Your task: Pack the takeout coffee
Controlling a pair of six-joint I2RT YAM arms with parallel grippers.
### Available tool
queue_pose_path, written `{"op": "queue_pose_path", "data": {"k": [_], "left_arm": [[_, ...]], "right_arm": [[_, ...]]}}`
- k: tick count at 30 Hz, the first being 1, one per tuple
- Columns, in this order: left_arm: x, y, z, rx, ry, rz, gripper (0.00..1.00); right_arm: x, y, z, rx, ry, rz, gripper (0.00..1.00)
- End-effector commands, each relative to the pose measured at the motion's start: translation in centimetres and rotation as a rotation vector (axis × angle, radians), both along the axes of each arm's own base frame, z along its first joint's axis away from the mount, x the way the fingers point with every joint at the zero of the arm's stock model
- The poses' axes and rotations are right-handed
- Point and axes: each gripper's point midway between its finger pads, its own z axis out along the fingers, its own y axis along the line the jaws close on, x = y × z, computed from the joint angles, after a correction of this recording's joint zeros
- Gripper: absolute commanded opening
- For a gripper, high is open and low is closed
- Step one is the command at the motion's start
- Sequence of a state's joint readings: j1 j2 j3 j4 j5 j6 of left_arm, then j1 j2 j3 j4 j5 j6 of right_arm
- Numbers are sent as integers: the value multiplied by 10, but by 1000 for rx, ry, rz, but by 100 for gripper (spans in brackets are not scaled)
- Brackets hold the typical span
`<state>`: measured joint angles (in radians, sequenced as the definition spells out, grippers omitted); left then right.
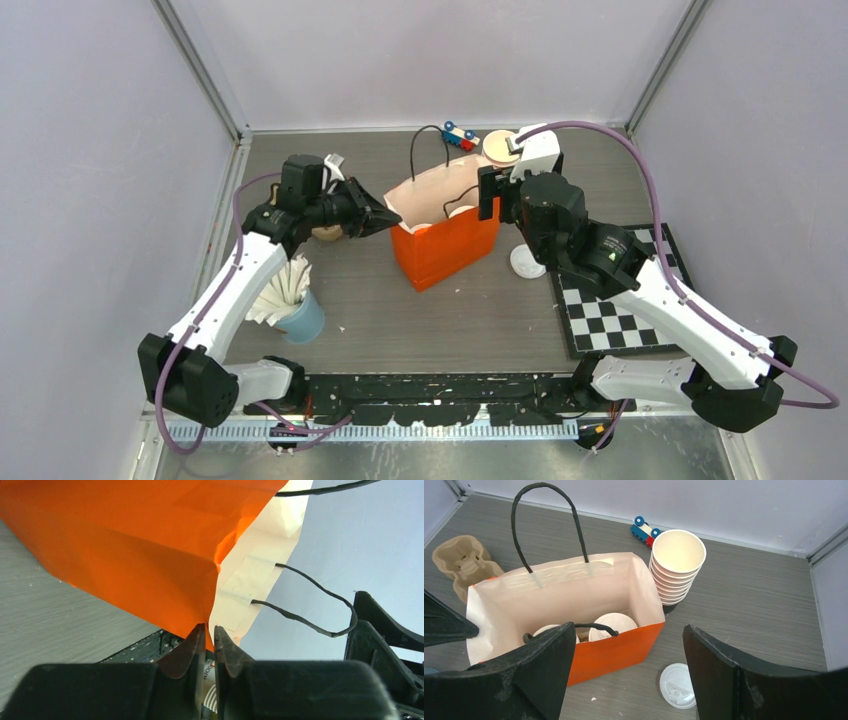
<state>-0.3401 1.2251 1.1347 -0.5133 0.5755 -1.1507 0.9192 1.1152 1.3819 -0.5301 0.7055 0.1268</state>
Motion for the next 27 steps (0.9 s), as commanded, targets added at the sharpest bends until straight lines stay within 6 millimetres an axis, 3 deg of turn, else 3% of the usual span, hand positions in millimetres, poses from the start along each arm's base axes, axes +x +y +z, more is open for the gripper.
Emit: {"op": "queue_pose_path", "data": {"k": [1,3,9,11,13,14,15,21,27], "left_arm": [[7,3,19,22,-76,-14,21],[7,5,23,39,-88,-13,32],[3,17,41,135,-140,-22,49],[1,23,51,175,-172,-25,56],[-1,31,59,229,-202,-18,74],[-2,36,63,261,-221,-19,95],[-4,42,65,298,-232,-18,99],[-26,109,58,671,-203,42,100],[-72,167,38,920,-79,88,100]], "right_arm": [[-1,-8,12,31,-19,-22,82],[-2,-6,12,42,-6,-14,83],[-12,5,8,121,89,19,95],[-17,6,10,159,123,20,95],[-23,4,14,168,143,35,96],[-26,2,16,171,147,43,96],[-29,1,19,176,147,49,95],[-41,-9,34,196,118,85,95],[-43,-13,31,165,111,97,95]]}}
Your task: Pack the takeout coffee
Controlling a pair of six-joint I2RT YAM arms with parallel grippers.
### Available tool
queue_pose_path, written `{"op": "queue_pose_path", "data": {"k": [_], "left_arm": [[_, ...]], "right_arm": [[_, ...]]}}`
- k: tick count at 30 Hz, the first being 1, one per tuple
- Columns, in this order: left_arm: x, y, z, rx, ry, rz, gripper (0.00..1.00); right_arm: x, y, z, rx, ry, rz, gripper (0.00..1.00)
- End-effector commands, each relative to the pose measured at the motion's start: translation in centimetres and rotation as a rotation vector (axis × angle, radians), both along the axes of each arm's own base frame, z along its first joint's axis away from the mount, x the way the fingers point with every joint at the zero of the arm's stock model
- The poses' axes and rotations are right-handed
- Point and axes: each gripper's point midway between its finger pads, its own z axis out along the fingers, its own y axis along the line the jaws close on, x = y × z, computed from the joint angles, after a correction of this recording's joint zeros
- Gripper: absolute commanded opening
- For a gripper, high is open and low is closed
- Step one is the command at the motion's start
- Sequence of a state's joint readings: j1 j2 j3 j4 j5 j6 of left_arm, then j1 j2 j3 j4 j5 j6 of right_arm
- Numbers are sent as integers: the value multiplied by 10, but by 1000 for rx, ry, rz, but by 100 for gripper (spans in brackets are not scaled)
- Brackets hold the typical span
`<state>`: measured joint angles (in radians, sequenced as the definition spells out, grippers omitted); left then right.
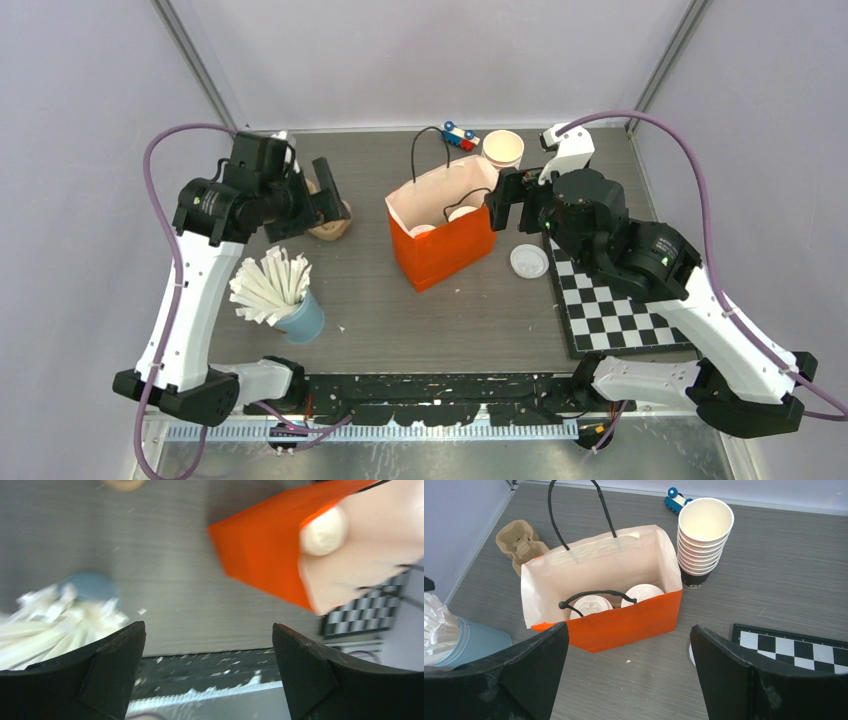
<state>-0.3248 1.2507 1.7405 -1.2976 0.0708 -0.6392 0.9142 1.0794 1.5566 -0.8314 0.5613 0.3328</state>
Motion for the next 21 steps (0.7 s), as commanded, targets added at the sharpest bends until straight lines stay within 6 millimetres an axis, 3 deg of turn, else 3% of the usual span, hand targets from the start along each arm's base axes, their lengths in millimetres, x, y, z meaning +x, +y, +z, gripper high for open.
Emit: {"op": "queue_pose_path", "data": {"k": [1,4,9,13,21], "left_arm": [[-52,60,-25,252,120,81,98],[-68,66,-30,240,124,115,88],[-78,74,-48,233,169,206,65],[-73,80,-62,270,201,231,61],[-42,76,-76,237,188,221,53]], "right_arm": [[-4,-5,11,16,-27,13,95],[-6,-3,6,26,-17,24,94],[-9,-2,2,28,-13,39,94],[-10,-3,4,25,-20,46,94],[-12,-8,4,37,-23,36,94]]}}
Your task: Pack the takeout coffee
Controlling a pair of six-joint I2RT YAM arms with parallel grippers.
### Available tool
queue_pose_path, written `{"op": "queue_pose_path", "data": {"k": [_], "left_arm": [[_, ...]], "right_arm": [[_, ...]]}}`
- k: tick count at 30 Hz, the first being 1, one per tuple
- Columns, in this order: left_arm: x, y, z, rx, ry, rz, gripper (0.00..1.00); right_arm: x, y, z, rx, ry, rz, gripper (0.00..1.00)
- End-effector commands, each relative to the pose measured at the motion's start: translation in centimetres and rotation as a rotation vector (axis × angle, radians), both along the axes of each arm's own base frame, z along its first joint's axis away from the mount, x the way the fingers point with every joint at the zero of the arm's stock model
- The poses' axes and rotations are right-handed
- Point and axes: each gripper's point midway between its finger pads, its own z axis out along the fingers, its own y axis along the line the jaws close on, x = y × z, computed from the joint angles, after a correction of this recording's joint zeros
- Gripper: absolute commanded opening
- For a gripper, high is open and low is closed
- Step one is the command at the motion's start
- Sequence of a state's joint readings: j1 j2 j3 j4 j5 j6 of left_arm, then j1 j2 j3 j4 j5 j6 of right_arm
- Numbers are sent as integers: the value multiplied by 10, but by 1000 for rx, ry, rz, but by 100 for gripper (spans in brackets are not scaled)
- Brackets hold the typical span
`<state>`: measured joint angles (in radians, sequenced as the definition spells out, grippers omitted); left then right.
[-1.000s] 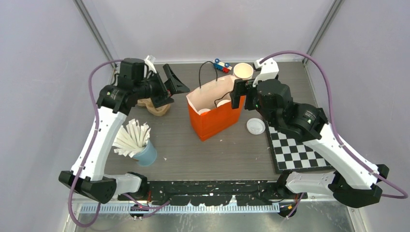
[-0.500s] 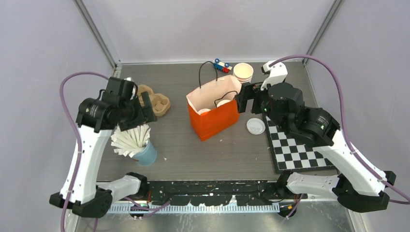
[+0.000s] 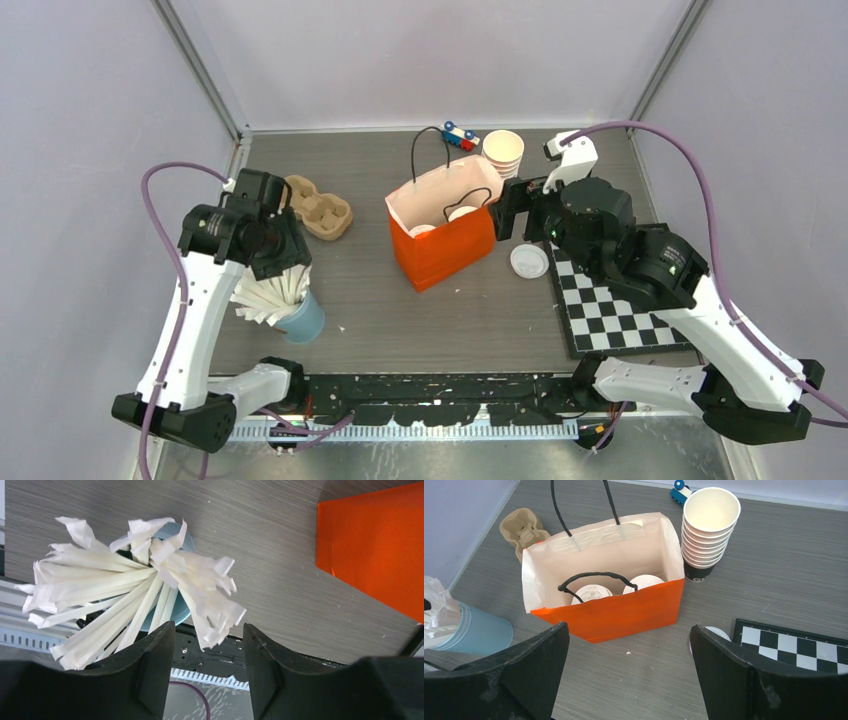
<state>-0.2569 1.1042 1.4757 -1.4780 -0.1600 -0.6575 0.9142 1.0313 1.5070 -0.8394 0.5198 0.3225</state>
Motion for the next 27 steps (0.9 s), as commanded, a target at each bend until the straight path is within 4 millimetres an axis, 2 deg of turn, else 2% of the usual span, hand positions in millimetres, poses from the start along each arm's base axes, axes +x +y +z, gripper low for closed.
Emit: {"op": "queue_pose_path", "data": {"k": [1,9,16,24,27], "left_arm": [[19,1,-4,-13,-37,5,53],[23,11,-15,10,-17,15,52],[29,2,-16,-30,-23,-14,32],[18,2,4,-37,-20,-30,7],[11,5,10,-25,-7,-41,4]], "right_arm": [[-2,-6,14,47,-37,-8,94],[-2,-9,11,43,-37,-27,94],[1,-10,8,15,-39,-33,94],[7,-4,6,-14,-42,-25,94],[9,-1,7,-25,-50,-19,94]]}}
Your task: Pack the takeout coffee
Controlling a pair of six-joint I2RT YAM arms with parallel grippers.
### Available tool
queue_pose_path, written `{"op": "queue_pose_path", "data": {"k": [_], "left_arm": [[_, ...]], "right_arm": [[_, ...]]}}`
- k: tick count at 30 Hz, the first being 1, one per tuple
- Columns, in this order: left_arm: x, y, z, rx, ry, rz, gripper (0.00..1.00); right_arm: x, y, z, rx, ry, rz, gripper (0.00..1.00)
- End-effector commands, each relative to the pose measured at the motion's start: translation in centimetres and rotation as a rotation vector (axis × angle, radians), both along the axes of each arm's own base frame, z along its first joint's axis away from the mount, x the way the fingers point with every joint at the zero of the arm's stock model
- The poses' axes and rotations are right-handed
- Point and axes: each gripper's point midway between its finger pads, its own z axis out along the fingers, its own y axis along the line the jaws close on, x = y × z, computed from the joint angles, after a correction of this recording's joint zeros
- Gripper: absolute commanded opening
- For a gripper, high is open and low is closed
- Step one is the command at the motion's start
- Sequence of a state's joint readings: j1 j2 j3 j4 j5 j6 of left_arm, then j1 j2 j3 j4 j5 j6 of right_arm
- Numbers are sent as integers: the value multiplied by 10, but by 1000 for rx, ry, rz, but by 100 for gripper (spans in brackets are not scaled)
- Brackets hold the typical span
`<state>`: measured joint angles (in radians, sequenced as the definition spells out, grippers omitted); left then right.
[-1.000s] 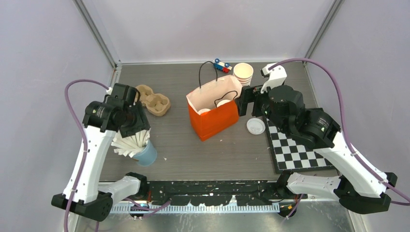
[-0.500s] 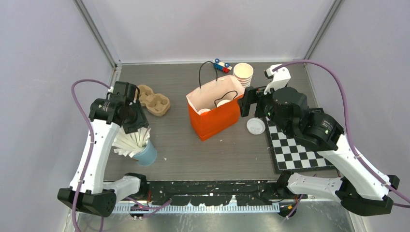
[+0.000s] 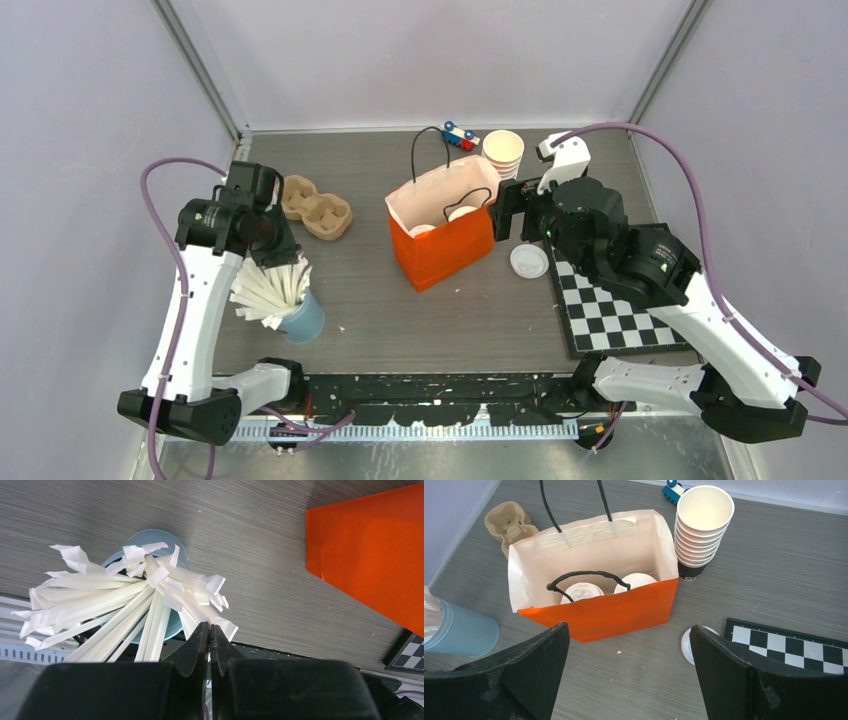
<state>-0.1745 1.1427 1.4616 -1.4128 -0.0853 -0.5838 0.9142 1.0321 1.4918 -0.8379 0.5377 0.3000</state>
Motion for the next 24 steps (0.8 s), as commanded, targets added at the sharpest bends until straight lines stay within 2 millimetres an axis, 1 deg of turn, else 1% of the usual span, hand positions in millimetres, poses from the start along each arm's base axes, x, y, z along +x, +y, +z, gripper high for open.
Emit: {"op": "queue_pose_path", "data": {"k": [1,3,5,7,10,11,12,15,18,20,24], "left_arm": [[-10,4,18,15,-9,-27,4],[-12,6,22,25,-16,-26,6],[-13,7,23,29,-26,-28,13],[-14,6,24,19,-28,-31,16],[-11,-7,22,-45,-53,-67,14],[-10,-10,23,-65,-72,-62,14],[-10,-11,20,-75,-77,-50,14],[-14,-16,15,-110,-65,-38,18],[-16,-13,11,-98,-56,-30,23],[-14,-6,9,-59,-61,-16,26],[-11,3,9,-10,-54,7,26]], "right_arm": [[7,2,13,5,-49,-8,94],[9,3,13,-1,-51,-5,94],[10,5,13,-5,-52,-1,94],[10,7,13,-10,-51,6,94],[11,9,13,-13,-50,12,94],[11,9,13,-13,-50,11,94],[11,9,13,-13,-50,11,94],[10,8,15,-4,-53,9,94],[10,7,16,4,-54,8,94],[9,6,17,7,-55,8,94],[7,5,17,19,-55,4,93]]}}
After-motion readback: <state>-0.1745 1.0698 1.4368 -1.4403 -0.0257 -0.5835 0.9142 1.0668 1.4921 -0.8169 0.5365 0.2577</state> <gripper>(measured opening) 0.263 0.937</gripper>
